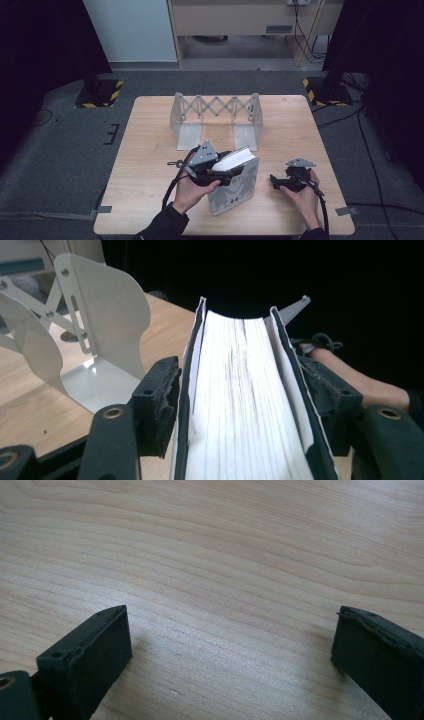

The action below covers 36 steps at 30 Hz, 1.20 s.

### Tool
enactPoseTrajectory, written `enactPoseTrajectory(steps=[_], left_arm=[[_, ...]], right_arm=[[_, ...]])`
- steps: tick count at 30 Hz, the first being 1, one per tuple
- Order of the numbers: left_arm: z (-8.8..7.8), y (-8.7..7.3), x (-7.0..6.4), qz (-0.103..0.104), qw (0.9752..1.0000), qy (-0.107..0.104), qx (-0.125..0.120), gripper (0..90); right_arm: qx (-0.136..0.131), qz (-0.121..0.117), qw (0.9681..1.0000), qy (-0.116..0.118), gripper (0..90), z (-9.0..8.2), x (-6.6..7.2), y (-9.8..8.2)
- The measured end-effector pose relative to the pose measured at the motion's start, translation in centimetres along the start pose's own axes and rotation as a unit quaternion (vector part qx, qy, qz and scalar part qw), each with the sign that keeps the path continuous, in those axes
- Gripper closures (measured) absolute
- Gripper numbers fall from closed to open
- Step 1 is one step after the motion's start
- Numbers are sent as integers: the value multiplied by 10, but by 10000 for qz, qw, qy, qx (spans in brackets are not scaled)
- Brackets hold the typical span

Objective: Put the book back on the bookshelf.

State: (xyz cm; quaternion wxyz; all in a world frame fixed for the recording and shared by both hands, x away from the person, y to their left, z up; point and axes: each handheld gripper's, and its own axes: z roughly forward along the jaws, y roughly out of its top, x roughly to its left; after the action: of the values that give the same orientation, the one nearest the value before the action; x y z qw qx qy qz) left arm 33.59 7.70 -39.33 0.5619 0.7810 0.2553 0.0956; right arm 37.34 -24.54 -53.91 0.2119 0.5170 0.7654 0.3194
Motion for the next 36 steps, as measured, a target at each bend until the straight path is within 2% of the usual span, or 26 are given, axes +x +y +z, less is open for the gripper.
enactPoseTrajectory(steps=[1,4,11,17,21,22,31,36], left_arm=[[1,1,0,0,10000,23,88,364],[2,2,0,59,9998,87,154,340],[3,3,-2,139,9995,0,296,313],[3,2,-2,124,9996,5,244,273],[3,3,-1,94,9995,18,297,275],[3,4,-1,108,9992,31,372,291],[4,5,-3,145,9985,16,520,421],[3,5,-4,96,9987,-110,489,471]], right_arm=[[-5,-13,10000,-4,30,0,0,0],[-4,-14,10000,-12,29,0,0,0],[-4,-12,10000,-14,29,0,0,0],[-5,-14,10000,-16,29,0,0,0],[-5,-13,10000,-15,29,0,0,0],[-5,-14,10000,-16,30,0,0,0],[-11,1,10000,-17,29,0,0,0],[-12,3,10000,-17,29,0,0,0]])
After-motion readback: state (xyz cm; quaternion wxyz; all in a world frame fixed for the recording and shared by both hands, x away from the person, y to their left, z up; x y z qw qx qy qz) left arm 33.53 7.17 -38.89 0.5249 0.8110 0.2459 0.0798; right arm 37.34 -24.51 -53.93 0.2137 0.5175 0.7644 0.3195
